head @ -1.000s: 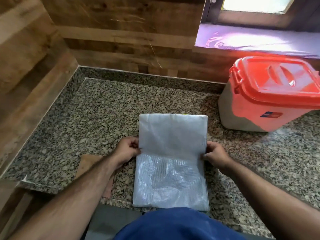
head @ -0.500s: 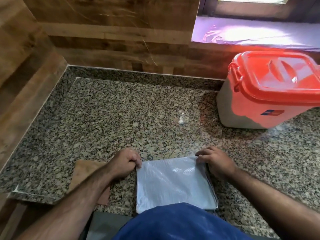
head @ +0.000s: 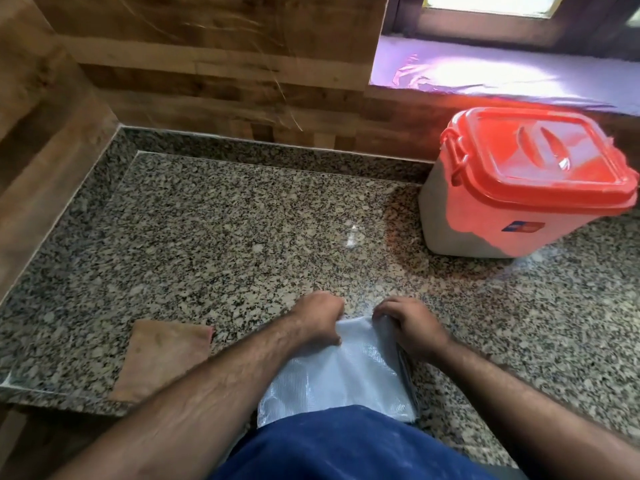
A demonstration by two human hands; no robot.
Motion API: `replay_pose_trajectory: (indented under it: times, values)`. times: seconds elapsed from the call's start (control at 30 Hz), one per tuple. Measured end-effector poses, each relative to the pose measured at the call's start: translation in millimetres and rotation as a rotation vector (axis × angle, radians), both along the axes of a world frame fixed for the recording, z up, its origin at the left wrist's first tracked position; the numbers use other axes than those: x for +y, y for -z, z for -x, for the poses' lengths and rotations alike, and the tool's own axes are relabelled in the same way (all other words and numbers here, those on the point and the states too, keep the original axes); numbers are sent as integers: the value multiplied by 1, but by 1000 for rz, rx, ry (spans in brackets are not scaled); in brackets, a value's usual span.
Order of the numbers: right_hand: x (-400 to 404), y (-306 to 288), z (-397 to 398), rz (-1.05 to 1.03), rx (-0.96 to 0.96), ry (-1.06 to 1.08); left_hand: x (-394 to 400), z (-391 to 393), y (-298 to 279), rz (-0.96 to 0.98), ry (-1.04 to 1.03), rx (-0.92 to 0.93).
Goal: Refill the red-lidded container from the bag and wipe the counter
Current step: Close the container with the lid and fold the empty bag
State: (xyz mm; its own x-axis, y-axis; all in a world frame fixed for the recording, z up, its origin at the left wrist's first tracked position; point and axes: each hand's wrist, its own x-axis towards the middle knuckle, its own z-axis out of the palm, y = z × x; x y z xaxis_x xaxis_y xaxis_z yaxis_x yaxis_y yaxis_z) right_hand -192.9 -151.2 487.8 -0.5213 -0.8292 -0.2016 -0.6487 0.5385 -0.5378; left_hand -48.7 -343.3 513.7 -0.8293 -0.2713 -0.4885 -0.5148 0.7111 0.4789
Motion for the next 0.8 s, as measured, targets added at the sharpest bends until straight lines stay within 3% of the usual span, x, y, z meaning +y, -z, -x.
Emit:
replay_pose_trajectory:
  times: [0.1, 0.23, 0.33, 0.4, 0.5, 0.6, 0.7, 0.8]
  values:
    - [5, -4, -6, 94, -240, 214, -10, 0, -3, -165, -7, -50]
    - [11, -7, -6, 402, -470, 545, -43, 3, -19, -337, 95, -70]
    - [7, -15, -2, 524, -757, 874, -65, -2, -37, -497, -12, 7]
    - [4, -17, 2, 512, -992, 972, -80, -7, -44, -623, -150, 57]
    - [-2, -19, -1, 553, -1246, 864, -98, -9, -49, -811, -334, 184]
    - [-18, -32, -11, 590, -1320, 667, -96, -7, -46, -995, -544, 375]
    - [-38, -47, -19, 624, -1262, 484, -86, -7, -39, -1106, -730, 487]
    - [-42, -51, -14, 599, -1168, 465, -80, -15, -36, -1120, -821, 494]
